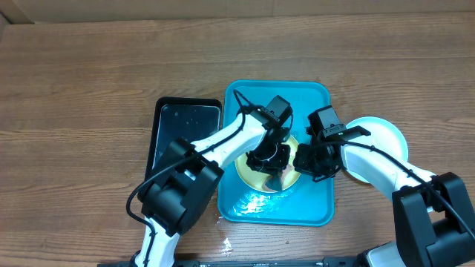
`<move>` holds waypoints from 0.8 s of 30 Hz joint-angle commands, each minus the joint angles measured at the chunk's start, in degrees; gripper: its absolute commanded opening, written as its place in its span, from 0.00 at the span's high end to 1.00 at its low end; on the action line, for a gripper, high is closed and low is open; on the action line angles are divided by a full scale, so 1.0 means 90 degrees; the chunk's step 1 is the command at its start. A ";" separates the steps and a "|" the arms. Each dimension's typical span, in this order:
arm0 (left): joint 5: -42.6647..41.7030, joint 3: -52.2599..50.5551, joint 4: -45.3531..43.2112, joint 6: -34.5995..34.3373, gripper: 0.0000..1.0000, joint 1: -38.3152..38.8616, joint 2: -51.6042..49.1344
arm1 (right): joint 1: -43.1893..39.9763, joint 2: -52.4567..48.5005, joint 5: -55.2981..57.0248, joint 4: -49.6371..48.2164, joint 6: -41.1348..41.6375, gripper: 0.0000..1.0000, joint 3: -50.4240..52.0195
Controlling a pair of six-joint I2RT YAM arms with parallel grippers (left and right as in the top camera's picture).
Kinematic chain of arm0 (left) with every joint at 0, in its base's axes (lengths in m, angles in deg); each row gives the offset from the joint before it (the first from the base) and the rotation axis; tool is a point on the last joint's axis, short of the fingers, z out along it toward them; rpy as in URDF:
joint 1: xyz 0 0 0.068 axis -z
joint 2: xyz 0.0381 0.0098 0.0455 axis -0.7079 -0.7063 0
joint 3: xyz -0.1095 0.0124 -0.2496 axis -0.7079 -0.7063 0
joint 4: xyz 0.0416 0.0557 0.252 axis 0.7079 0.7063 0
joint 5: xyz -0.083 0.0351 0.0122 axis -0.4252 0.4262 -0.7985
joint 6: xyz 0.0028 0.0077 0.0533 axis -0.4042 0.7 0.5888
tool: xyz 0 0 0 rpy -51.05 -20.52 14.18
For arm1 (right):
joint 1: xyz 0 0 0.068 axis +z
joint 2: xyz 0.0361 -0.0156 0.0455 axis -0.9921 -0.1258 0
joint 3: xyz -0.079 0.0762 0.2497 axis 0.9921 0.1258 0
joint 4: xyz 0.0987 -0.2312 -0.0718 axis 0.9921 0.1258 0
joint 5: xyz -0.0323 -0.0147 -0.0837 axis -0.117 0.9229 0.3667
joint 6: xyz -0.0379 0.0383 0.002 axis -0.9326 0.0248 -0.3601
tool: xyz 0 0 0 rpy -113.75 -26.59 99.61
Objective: Clean dirty plates on tray and stack at the side
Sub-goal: 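Scrub the yellow plate with the left-held sponge while the right gripper holds its rim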
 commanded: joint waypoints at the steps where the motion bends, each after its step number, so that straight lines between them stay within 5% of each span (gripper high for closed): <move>1: 0.0930 -0.0112 0.0437 -0.0478 0.96 -0.0214 -0.0160 | 0.0012 -0.0104 0.0245 0.0005 -0.0061 0.96 0.0095; 13: 0.3650 0.0151 0.1304 -0.1008 0.96 -0.0610 -0.0085 | 0.0012 -0.0104 0.0248 0.0002 -0.0061 0.96 0.0095; 20: 0.4024 0.0194 0.1027 -0.0984 0.96 -0.0629 -0.0085 | 0.0012 -0.0104 0.0248 -0.0002 -0.0061 0.96 0.0095; 24: 0.3495 0.0194 0.0607 -0.0741 0.96 -0.0619 -0.0085 | 0.0012 -0.0104 0.0245 -0.0024 -0.0061 0.96 0.0095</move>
